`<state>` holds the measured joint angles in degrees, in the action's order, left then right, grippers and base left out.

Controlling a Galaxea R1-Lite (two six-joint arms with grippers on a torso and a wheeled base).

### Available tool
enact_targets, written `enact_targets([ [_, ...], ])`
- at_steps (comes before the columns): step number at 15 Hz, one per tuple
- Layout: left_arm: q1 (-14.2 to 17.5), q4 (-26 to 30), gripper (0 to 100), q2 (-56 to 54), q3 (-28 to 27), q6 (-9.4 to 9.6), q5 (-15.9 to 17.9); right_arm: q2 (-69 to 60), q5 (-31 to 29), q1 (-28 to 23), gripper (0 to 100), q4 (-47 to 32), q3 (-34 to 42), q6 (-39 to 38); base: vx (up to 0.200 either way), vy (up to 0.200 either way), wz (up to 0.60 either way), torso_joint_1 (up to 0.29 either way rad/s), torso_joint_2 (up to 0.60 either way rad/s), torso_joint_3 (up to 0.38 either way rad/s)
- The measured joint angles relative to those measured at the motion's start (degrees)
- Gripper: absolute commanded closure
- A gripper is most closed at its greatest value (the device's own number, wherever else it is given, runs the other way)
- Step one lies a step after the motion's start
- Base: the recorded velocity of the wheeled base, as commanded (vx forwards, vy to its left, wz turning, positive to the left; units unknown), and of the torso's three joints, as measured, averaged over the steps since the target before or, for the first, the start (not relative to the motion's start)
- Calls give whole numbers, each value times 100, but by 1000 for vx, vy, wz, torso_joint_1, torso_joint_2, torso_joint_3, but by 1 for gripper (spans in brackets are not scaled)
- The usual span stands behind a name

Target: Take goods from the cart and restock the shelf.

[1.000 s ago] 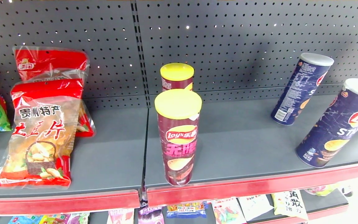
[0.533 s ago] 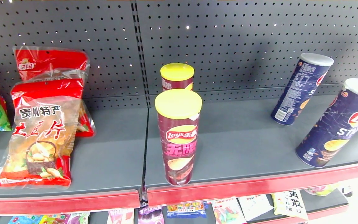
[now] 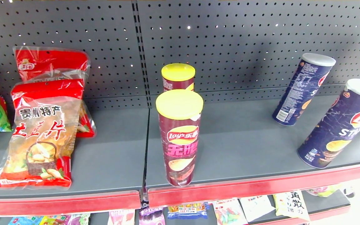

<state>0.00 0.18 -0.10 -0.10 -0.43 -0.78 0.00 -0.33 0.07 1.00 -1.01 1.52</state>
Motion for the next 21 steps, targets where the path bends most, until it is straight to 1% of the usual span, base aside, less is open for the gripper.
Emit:
enact_targets([
  [4,0,0,0,0,0,0,2,0,33,4,0,-98,90,-177,0,0,0,0,0,0],
  [7,0,0,0,0,0,0,2,0,20,4,0,-102,101,-137,0,0,0,0,0,0],
  [15,0,0,0,0,0,0,2,0,-35,0,0,-107,101,-130,-200,0,0,5,0,1],
  [19,0,-2,0,2,0,0,2,0,-38,0,0,-110,99,-130,0,0,0,0,0,0],
  [21,0,-2,0,2,0,0,2,0,-38,0,0,-111,99,-128,0,-200,0,17,7,2],
])
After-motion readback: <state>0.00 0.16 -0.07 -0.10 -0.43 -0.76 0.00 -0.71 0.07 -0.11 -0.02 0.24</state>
